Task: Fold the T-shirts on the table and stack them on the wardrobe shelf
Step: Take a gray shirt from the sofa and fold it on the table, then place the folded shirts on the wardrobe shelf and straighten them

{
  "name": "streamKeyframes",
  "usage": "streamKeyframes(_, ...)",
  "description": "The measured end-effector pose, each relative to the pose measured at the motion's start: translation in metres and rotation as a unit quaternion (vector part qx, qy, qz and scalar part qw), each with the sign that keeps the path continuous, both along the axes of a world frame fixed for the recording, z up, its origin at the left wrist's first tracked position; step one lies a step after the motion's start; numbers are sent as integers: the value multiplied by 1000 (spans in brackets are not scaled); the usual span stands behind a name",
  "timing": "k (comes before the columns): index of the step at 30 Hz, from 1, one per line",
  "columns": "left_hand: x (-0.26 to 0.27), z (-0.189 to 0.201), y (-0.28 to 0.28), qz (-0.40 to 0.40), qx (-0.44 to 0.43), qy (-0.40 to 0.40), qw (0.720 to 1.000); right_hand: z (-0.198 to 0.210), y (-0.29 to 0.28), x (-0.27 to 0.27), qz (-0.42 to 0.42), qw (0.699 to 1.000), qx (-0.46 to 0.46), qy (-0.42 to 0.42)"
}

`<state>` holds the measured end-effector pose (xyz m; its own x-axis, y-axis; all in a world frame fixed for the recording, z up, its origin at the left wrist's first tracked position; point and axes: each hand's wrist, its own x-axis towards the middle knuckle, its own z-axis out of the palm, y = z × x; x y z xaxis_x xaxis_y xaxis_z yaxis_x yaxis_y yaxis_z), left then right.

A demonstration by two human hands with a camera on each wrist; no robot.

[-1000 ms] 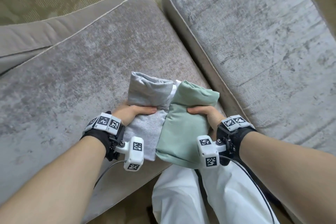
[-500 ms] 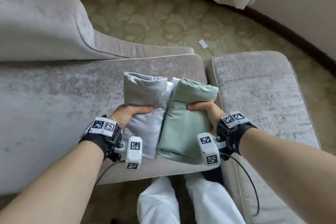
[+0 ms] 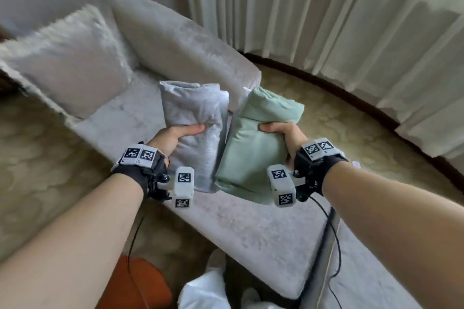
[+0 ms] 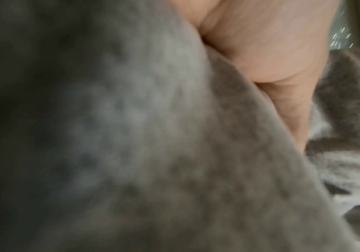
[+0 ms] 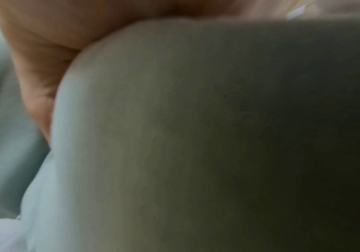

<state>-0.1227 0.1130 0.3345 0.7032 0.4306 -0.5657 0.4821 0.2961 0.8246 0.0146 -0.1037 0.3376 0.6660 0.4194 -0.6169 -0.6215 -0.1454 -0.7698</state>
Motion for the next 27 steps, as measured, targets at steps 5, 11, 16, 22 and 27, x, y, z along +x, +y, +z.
streamKeyframes(5,-97,66,17,127,25,-32,991,56,58,-54,109,992,13,-58)
streamKeyframes(11,-236,128,30,253,54,-94,961,112,143,-149,272,954,59,-113)
streamKeyframes(16,-368,160,30,363,80,-132,919,147,210,-262,400,900,93,-145)
streamKeyframes(22,-532,187,20,467,116,-145,864,186,254,-426,498,842,138,-155)
streamKeyframes(27,-675,208,1,543,143,-139,816,218,266,-574,560,797,164,-152)
